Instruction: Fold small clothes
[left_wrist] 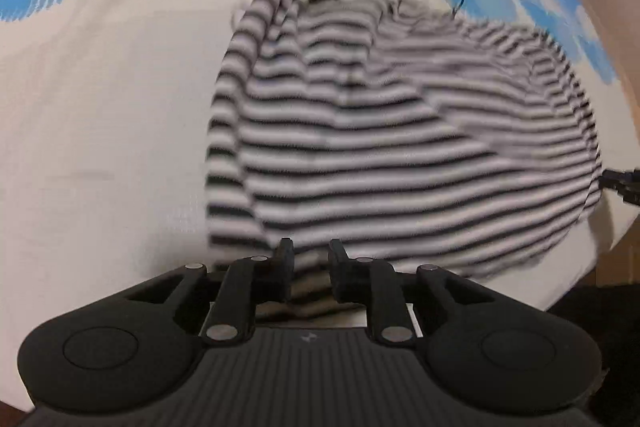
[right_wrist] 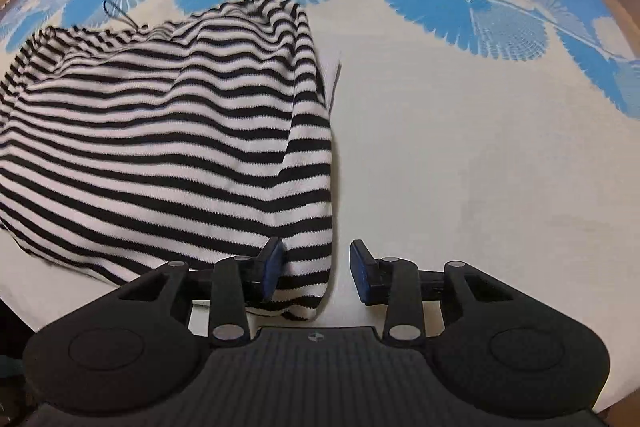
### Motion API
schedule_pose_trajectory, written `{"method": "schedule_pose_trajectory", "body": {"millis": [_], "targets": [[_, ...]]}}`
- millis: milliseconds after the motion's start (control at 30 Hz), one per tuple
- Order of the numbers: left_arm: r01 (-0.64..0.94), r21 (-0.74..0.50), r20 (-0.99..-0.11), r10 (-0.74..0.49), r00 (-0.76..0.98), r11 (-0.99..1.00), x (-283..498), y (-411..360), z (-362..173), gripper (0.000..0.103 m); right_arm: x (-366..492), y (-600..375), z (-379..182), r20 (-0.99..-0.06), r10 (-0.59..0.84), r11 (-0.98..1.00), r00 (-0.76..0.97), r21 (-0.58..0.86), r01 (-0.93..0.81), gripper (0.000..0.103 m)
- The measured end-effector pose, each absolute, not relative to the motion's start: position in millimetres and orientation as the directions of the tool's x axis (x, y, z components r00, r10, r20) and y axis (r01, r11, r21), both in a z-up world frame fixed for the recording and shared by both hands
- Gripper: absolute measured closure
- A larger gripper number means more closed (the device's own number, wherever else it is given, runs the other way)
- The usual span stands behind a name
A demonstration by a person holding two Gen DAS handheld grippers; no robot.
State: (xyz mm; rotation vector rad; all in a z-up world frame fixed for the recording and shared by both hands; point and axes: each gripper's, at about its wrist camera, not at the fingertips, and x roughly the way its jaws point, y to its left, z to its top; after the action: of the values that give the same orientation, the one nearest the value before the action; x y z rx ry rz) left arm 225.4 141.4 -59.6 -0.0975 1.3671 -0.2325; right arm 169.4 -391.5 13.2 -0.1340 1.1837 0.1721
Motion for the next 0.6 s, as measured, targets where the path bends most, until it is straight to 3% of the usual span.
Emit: {"method": "schedule_pose_trajectory", "body": {"millis": [100, 267, 400, 500, 600], "targets": [[0.115, -0.170, -0.972, -0.186, 0.144, 0.979, 221.6, 145.7, -66.0, 0.082, 161.6, -380.8, -1.2, -0.951, -0.013, 0.958, 0.309, -0.100, -0.270, 0.065], [0.110, -0.173, -0.930, -0.199, 0.310, 0.979, 209.1, 154.9, -23.5, 0.079, 157.7, -375.3, 30.6, -0.903, -0.007, 0.967, 0.430, -0.116, -0.228, 0.065], [0.062, -0.171, -0.848, -0.179, 0.498, 0.983, 194.6, 167.1, 30.5, 0.072, 149.4, -377.0, 69.9, -0.808, -0.017, 0.988, 0.589, -0.105, -0.117, 0.064], [0.028, -0.129, -0.760, -0.117, 0.639, 0.991, 184.5, 168.8, 76.6, 0.057, 136.3, -376.4, 100.6, -0.714, 0.003, 0.999, 0.700, -0.032, -0.036, 0.063], [0.006, -0.138, -0.666, -0.097, 0.740, 0.990, 156.6, 170.3, 107.6, 0.050, 125.0, -364.9, 120.7, -0.640, 0.033, 0.999, 0.768, 0.022, -0.024, 0.059]]}}
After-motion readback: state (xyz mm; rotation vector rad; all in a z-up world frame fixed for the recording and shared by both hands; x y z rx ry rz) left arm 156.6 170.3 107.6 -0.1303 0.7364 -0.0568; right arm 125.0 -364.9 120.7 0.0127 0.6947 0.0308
